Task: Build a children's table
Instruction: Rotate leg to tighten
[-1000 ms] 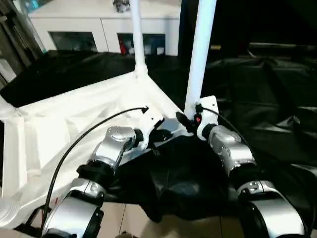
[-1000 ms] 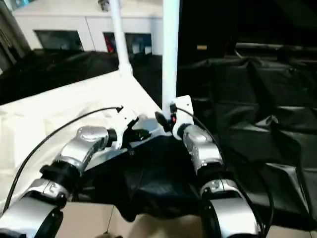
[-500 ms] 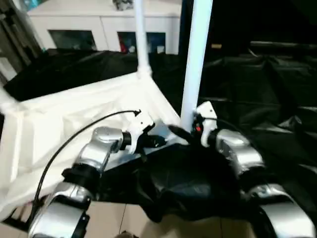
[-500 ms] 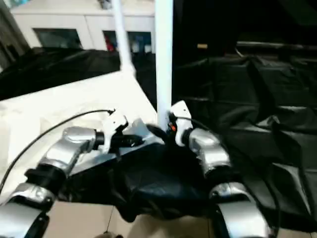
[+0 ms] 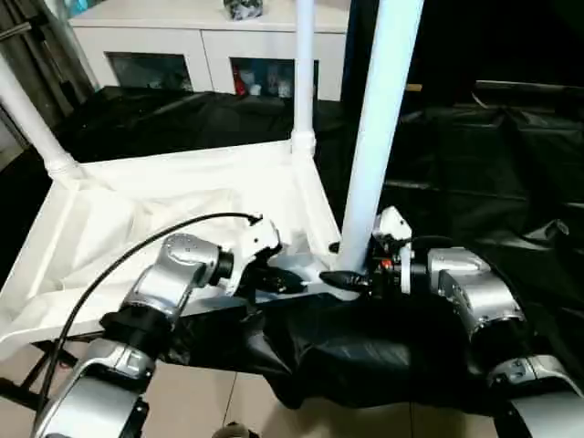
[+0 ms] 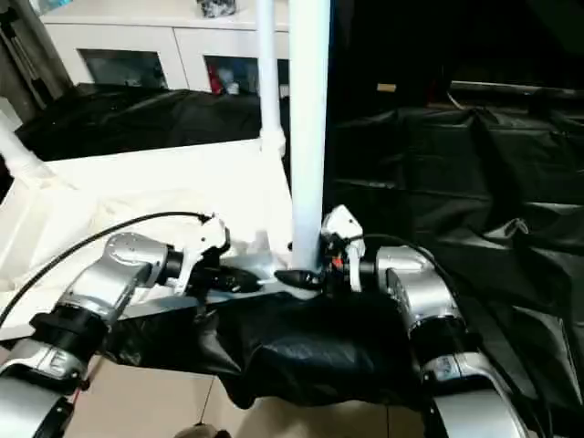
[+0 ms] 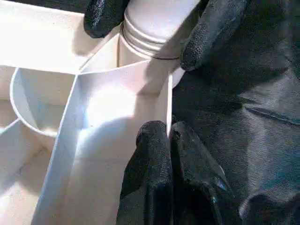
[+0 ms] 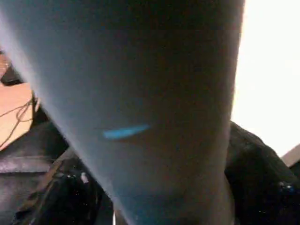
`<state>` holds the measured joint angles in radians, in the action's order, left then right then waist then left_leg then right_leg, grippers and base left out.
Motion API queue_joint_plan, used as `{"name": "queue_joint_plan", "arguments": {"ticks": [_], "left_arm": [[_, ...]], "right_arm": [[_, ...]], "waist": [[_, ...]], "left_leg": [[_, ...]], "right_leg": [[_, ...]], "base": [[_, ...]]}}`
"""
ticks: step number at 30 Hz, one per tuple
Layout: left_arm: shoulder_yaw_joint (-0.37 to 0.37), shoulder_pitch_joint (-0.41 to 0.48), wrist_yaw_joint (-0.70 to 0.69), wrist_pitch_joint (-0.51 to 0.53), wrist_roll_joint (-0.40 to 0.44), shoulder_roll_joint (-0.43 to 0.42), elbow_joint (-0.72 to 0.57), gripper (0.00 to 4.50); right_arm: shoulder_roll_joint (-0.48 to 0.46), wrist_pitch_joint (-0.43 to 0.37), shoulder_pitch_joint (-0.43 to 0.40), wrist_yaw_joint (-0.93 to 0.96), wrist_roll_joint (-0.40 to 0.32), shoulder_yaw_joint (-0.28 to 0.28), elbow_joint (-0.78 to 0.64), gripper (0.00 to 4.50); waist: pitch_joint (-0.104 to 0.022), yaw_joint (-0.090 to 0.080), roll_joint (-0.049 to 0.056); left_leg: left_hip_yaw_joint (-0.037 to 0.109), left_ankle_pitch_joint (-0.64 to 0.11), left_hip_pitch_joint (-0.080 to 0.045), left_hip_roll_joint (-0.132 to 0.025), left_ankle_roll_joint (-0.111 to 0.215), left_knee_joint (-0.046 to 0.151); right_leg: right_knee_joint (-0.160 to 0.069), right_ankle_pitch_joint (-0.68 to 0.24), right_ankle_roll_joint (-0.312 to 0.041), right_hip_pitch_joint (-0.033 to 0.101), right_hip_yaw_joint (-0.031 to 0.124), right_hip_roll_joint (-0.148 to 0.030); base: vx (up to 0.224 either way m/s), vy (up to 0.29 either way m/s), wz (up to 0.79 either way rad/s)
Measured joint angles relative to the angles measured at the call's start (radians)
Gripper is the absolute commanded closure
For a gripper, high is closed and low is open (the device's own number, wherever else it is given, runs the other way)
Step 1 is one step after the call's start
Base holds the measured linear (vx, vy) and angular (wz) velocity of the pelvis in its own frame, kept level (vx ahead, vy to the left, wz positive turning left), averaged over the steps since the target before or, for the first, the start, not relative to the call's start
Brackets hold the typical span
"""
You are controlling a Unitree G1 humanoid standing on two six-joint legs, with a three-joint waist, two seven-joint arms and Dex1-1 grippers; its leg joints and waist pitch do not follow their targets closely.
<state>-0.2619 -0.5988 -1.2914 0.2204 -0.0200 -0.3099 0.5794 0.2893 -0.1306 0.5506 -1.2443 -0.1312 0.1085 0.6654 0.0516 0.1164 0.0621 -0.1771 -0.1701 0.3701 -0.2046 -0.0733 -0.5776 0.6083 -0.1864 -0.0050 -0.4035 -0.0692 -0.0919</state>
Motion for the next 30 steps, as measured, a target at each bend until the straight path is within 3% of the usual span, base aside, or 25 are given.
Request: {"name": "queue_joint_plan", "arguments": {"ticks": [6, 14, 18, 21, 27, 28, 30], "left_arm": [[-0.004, 0.001, -0.022, 0.000, -0.003, -0.001, -0.001, 4.50], [-0.007, 0.001, 0.038, 0.000, 0.001, 0.022, 0.011, 4.50], [0.023, -0.025, 0.165, 0.010, 0.026, 0.066, 0.059, 4.50], [0.053, -0.082, 0.340, 0.037, 0.051, 0.139, 0.138, 4.50], [0.071, -0.108, 0.474, 0.043, 0.054, 0.204, 0.178, 4.50], [0.072, -0.111, 0.481, 0.043, 0.054, 0.207, 0.182, 4.50], [0.078, -0.111, 0.484, 0.042, 0.054, 0.209, 0.181, 4.50]], "right_arm": [[0.006, -0.041, -0.029, -0.004, -0.016, 0.001, -0.058, 1.74], [0.000, -0.046, -0.046, 0.059, -0.011, -0.015, -0.068, 1.80], [-0.070, -0.008, -0.001, 0.282, 0.019, -0.065, 0.024, 1.81], [-0.158, 0.008, 0.077, 0.604, 0.038, -0.121, 0.139, 1.81], [-0.214, 0.030, 0.131, 0.853, 0.050, -0.156, 0.213, 1.82], [-0.217, 0.040, 0.135, 0.863, 0.055, -0.158, 0.223, 1.26], [-0.219, 0.047, 0.142, 0.863, 0.064, -0.158, 0.233, 1.12]], "waist": [[-0.001, 0.002, 0.007], [-0.005, 0.001, 0.013], [-0.006, -0.011, 0.014], [-0.006, -0.030, 0.015], [-0.010, -0.030, 0.021], [-0.011, -0.030, 0.022], [-0.011, -0.030, 0.022]], "left_leg": [[0.000, 0.000, 0.000, 0.000, 0.000, 0.000], [0.000, 0.000, -0.003, 0.000, 0.000, -0.001], [0.000, 0.000, -0.006, 0.000, 0.000, -0.001], [0.001, 0.000, -0.006, 0.001, 0.000, 0.000], [0.002, 0.000, -0.004, 0.002, 0.000, 0.001], [0.002, 0.000, -0.004, 0.002, 0.000, 0.001], [0.002, 0.000, -0.004, 0.002, 0.000, 0.001]], "right_leg": [[0.000, 0.000, 0.000, 0.000, 0.000, 0.000], [0.001, 0.000, 0.000, 0.003, 0.000, 0.000], [0.001, 0.000, 0.001, 0.005, 0.001, 0.000], [0.001, -0.001, 0.003, 0.004, 0.001, 0.000], [0.001, -0.001, 0.003, 0.004, 0.001, 0.000], [0.001, -0.001, 0.003, 0.004, 0.001, 0.000], [0.001, 0.000, 0.001, 0.004, 0.001, 0.000]], "base": [[0.000, 0.000, 0.00], [0.000, 0.000, 0.00], [0.000, 0.000, 0.00], [0.000, 0.000, 0.00], [0.000, 0.000, 0.00], [0.000, 0.000, 0.00], [0.000, 0.000, 0.00]]}}
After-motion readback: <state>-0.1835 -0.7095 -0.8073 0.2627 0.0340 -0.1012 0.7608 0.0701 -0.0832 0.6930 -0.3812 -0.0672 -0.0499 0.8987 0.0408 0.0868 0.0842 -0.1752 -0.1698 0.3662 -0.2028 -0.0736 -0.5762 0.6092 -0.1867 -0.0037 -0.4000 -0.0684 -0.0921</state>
